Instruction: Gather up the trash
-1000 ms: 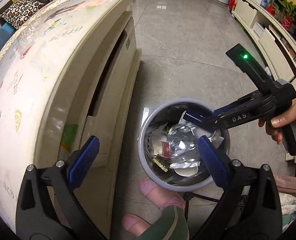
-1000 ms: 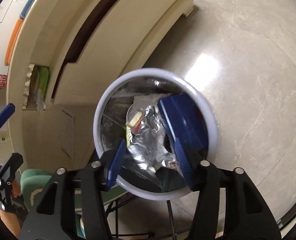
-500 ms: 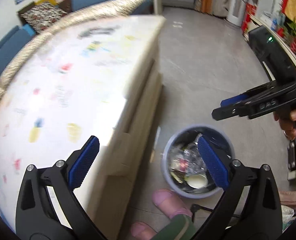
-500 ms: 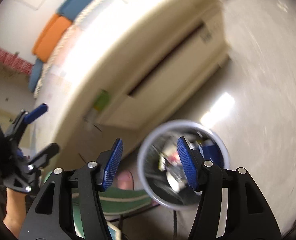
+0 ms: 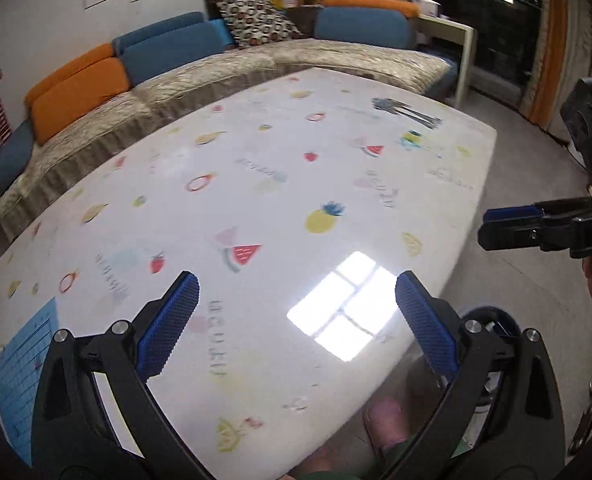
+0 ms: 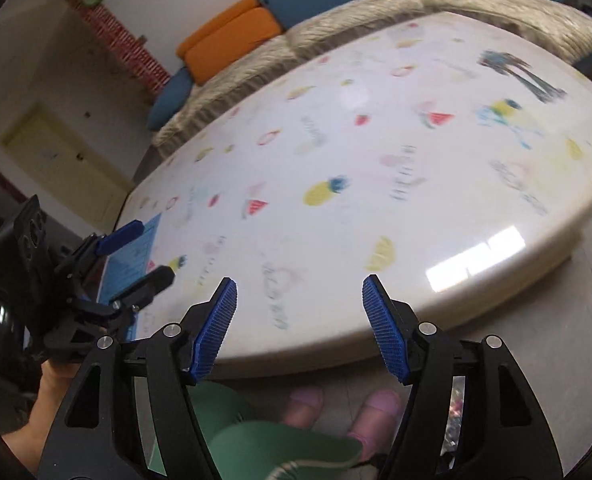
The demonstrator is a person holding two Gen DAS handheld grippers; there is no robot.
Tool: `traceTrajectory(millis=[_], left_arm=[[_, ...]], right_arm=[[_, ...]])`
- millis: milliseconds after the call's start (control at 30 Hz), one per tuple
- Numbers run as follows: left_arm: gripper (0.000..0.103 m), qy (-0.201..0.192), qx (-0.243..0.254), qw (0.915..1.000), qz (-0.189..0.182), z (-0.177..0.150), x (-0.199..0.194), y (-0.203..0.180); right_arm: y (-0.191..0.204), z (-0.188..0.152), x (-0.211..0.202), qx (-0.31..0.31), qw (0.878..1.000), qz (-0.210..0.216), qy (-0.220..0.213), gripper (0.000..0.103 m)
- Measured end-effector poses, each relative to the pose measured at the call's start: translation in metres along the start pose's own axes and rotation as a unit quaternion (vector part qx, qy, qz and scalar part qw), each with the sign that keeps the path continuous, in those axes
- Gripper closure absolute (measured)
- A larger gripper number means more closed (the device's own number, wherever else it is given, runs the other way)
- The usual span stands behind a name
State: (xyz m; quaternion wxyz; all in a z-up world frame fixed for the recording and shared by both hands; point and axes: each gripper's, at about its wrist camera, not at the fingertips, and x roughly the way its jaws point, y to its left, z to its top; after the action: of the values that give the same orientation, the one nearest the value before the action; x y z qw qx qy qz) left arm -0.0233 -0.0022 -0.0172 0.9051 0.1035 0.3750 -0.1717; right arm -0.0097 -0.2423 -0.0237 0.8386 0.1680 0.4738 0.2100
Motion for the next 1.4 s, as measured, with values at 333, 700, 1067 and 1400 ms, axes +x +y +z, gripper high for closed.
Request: traceTrajectory(millis=[333,700,1067,1400], left_arm=[[0.007,-0.011,-0.125,0.9889,0.08,-0.029,-0.023,0.111],[0.007,-0.014,-0.18,0.9768,0.116,-0.061,-0.033,0.157],[0.007,-0.064,-0.197,0.9643,0.165,-0.075,-0.048,0.171],[0.007,-0.053,-0.206,0.9626,0.167,-0.079,-0.041,0.18]], right_arm=[[0.091,0.015,0.07,-0.075,0.997,-0.013,-0.018,0.032],[0.142,0.009,0.115,-0.13,0.991,-0.035,-0.018,0.032],[0.149,-0.005,0.136,-0.138,0.99,-0.036,-0.007,0.031],[0.147,-0.005,0.143,-0.134,0.99,-0.042,-0.004,0.031]])
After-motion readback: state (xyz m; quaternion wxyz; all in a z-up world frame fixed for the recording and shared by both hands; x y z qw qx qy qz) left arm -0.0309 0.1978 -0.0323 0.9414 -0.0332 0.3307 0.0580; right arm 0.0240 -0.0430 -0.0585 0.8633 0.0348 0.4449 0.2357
